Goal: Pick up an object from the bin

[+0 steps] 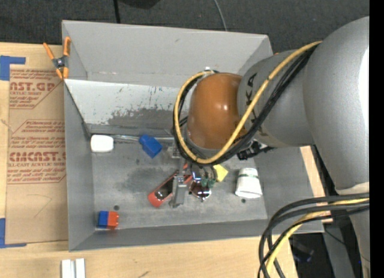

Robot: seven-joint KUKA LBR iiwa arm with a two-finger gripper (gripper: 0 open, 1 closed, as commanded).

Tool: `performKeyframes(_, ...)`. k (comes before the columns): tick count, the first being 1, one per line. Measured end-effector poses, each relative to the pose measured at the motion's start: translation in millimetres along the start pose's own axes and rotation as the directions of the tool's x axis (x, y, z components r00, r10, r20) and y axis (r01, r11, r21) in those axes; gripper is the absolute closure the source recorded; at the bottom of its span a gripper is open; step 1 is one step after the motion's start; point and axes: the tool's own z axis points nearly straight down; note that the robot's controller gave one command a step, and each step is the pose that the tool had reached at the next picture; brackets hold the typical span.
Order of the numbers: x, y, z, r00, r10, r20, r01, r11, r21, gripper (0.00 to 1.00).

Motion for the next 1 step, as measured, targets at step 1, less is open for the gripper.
performKeyframes(1,-36.3,-16.9,-2.9,0.978,-0.209,0.004,0.209,0.978,-0.001,0.0)
